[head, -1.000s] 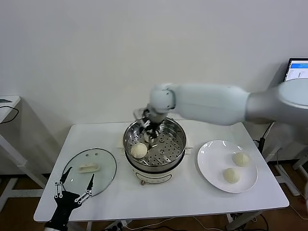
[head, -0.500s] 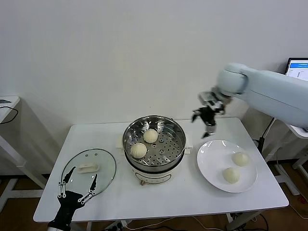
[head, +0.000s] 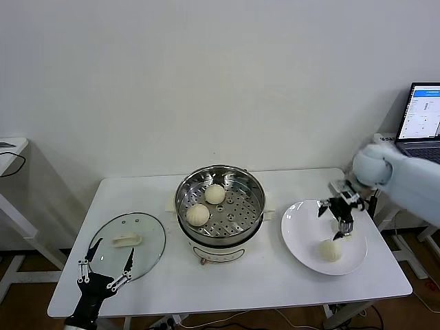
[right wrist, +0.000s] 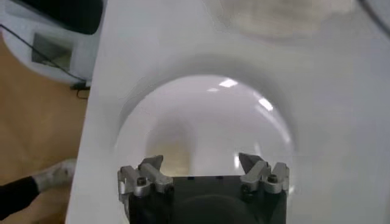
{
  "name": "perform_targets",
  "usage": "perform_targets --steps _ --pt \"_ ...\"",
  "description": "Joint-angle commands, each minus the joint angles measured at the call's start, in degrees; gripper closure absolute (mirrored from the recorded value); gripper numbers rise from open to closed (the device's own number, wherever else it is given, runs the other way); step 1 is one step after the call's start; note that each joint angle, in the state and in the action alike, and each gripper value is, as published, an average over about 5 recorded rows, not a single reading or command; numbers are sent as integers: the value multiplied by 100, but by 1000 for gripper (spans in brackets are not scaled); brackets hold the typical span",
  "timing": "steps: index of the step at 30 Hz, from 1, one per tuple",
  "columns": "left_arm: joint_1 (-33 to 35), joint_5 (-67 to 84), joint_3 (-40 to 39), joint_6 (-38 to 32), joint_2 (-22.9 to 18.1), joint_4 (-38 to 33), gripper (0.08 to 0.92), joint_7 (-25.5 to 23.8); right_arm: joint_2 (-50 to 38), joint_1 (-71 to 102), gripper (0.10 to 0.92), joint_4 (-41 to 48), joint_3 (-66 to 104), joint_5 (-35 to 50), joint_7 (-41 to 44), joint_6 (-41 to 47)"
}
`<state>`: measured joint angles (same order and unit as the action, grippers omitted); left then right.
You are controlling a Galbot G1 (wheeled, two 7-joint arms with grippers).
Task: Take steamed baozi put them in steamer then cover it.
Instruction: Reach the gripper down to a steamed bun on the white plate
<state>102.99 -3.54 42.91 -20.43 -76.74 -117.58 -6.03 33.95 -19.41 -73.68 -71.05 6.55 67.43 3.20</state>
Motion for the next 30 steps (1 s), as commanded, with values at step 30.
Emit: perform_targets --steps 30 --pt "-30 129 231 -30 -26 67 177 8 -2 1300 298 286 673 -595 -793 149"
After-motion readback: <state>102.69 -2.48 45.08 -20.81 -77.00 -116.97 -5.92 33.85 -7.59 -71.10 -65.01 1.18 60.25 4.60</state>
